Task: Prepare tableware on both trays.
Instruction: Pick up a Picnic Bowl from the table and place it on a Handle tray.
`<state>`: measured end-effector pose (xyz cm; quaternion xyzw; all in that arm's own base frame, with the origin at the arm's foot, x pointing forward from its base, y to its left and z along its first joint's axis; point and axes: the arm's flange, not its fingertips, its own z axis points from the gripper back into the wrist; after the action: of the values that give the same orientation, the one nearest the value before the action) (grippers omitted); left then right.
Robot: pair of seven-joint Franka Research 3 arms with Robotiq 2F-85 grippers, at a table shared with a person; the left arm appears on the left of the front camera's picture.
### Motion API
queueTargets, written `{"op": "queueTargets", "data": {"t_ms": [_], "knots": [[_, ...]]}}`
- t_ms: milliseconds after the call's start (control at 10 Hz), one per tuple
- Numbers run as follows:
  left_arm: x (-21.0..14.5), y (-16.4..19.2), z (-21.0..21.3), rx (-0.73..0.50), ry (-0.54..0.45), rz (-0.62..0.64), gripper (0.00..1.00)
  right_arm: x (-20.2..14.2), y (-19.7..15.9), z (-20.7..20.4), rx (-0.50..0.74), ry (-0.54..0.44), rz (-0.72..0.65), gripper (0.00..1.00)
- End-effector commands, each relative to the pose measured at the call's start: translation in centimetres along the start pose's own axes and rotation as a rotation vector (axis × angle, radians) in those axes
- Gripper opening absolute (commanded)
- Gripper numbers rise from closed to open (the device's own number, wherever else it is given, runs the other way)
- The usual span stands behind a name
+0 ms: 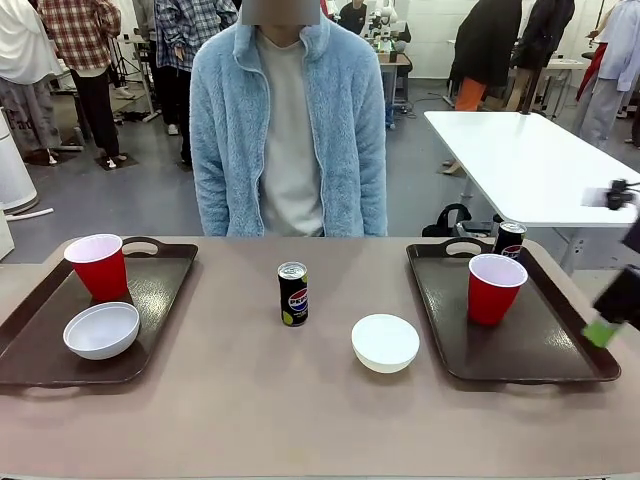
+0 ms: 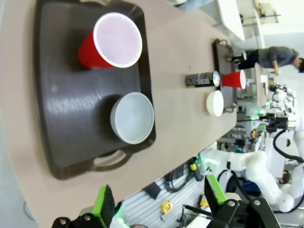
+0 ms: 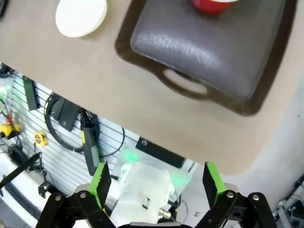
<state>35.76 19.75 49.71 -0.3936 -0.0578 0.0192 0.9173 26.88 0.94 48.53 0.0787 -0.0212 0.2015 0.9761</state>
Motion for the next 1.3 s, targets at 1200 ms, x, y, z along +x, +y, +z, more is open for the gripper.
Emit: {"op": "queueTargets", "data": {"t_ms": [1200], "knots": [[-2.6,3.0,1.6,-0.093,-0.006,-0.007,1.00,13.6,15.2,-18.4,-0.196,-0.162,-0.111,1.00]]}}
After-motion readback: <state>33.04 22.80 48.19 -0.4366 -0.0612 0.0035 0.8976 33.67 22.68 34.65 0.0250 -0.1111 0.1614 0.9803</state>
